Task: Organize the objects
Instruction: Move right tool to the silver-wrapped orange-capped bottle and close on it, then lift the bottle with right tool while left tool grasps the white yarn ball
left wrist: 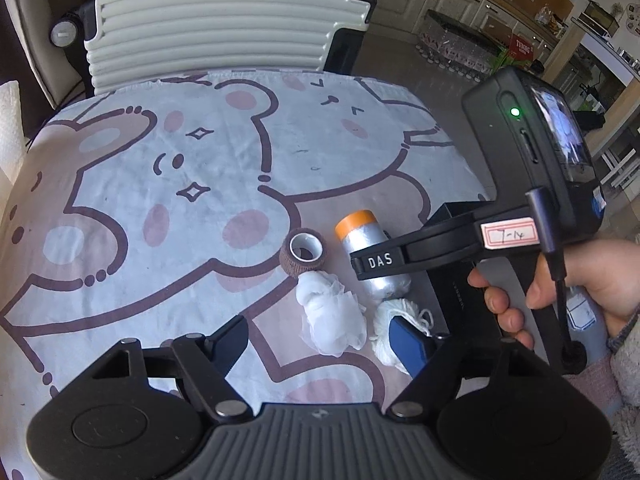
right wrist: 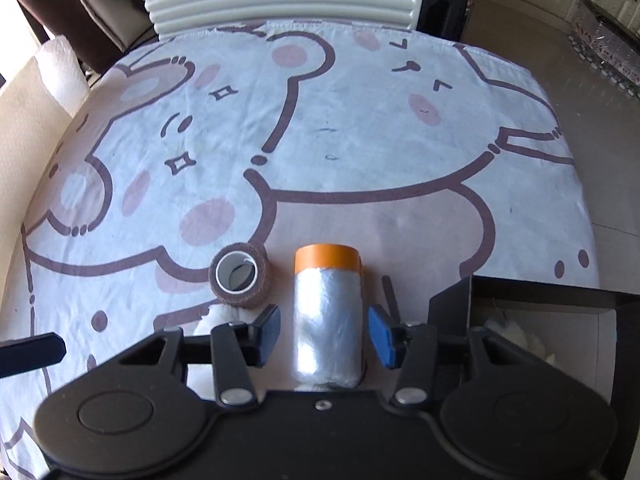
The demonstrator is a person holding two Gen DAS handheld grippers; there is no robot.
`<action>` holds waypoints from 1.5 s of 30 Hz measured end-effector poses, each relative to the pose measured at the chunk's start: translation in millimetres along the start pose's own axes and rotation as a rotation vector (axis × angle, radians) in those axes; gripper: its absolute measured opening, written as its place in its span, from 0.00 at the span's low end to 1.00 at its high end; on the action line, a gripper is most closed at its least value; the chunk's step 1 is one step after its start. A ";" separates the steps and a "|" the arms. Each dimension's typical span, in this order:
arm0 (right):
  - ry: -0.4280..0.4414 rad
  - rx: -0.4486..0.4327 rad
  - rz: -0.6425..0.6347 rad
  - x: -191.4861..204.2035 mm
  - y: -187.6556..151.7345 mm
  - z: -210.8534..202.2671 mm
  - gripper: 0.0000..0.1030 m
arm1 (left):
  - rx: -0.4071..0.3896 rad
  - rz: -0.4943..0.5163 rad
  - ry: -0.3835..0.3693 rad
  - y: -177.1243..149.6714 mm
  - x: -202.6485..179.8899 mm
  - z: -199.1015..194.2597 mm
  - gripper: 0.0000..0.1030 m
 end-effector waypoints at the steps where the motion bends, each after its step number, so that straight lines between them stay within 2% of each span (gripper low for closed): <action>1: -0.005 0.013 -0.010 0.9 -1.1 4.1 0.49 | 0.011 0.006 -0.002 -1.3 -1.4 2.4 0.75; 5: -0.030 0.061 -0.058 3.6 -4.6 18.2 0.49 | 0.044 0.035 0.003 -5.6 -7.2 9.6 0.75; 7: -0.049 0.071 -0.075 3.0 -5.2 22.1 0.42 | 0.050 0.051 0.004 -6.5 -10.0 11.5 0.75; 9: -0.043 0.068 -0.072 1.8 -3.8 21.8 0.41 | 0.048 0.073 0.002 -6.6 -13.0 12.5 0.75; 17: 0.034 0.010 -0.028 0.5 5.9 4.8 0.41 | 0.027 0.149 -0.070 -1.3 -42.1 12.6 0.75; 24: 0.091 -0.084 0.049 -16.3 12.6 -26.6 0.41 | 0.022 0.244 -0.108 6.9 -81.9 17.4 0.69; 29: 0.108 -0.140 0.115 -41.4 10.9 -50.0 0.41 | 0.048 0.322 -0.088 2.1 -102.7 31.1 0.65; 33: 0.111 -0.169 0.157 -61.4 5.3 -64.5 0.41 | 0.101 0.384 -0.043 -7.0 -113.1 47.7 0.64; 41: 0.105 -0.191 0.186 -85.5 -6.2 -79.8 0.41 | 0.198 0.425 0.026 -18.6 -120.1 82.1 0.62; 44: 0.109 -0.200 0.193 -90.9 -8.2 -84.0 0.41 | 0.216 0.408 0.063 -17.7 -117.0 89.8 0.50; 45: 0.111 -0.203 0.194 -92.4 -8.4 -85.2 0.41 | 0.220 0.395 0.062 -17.0 -115.5 90.4 0.50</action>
Point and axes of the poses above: each gripper's, at about its wrist camera, not at the fingertips, and z roughly the way its jaws point, x to its left, y to its top, the point moved 8 cm from there along z, roughly the way its jaws point, and after that the axes turned 10 degrees about y, right-handed, at the moved point
